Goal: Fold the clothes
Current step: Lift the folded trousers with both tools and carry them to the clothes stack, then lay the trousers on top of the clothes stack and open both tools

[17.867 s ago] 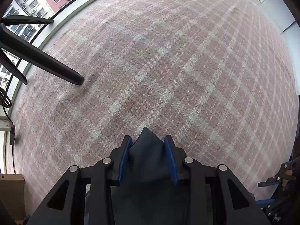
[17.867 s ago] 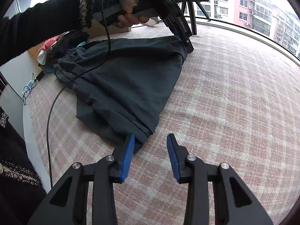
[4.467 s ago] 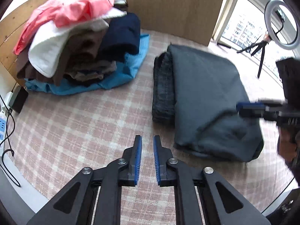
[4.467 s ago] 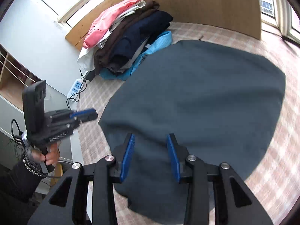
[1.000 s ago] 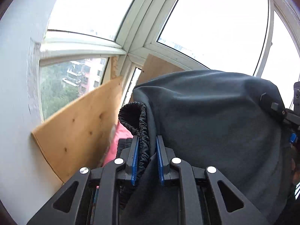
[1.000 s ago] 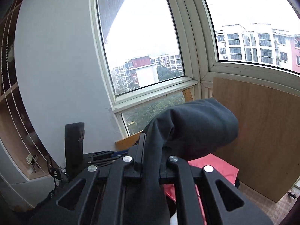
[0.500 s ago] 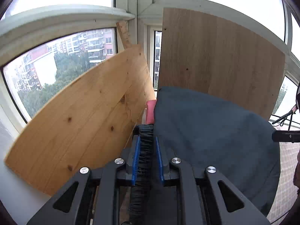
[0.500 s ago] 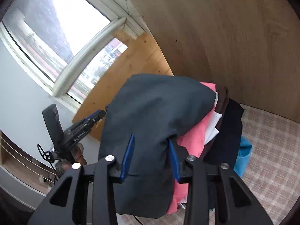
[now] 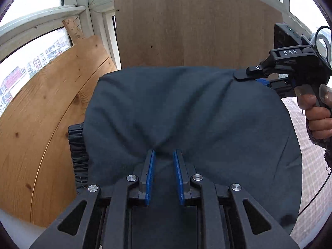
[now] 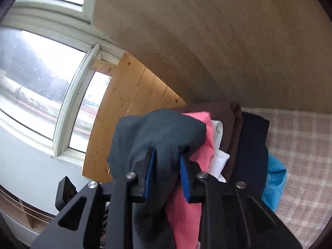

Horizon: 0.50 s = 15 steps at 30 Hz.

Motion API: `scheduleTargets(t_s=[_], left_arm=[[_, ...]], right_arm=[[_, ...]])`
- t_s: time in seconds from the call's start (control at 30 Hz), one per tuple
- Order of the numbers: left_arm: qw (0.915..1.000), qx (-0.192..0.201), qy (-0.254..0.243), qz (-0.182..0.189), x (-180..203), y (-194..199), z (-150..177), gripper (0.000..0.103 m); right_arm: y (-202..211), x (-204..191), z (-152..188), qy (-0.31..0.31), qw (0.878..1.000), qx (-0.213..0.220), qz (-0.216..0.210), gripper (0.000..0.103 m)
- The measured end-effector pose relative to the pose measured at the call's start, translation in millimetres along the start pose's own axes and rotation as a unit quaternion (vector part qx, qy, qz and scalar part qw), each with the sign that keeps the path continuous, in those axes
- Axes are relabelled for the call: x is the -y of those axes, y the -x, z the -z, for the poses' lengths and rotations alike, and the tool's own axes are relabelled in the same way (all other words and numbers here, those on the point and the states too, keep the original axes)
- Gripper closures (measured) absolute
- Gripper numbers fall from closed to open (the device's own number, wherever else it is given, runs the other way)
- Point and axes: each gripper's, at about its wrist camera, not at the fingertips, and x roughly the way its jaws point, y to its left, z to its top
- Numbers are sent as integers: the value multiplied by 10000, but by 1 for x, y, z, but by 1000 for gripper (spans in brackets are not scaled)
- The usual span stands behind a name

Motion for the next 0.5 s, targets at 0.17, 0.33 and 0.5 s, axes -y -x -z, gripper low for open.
scheduleTargets(t_s=[0.17,0.33,0.5], left_arm=[[10000,-4,15,63,-5,-7,-6,84],[9999,-68,-63,58,1,-14,-12,84],[9998,10,-123,139,6,12,-21,83]], right_arm=[[10,-67,7,2120,9692,759,999,93],[-22,-7,-10,1174,9772,123,1767,86],[61,13,33,594,9941,765,481,52]])
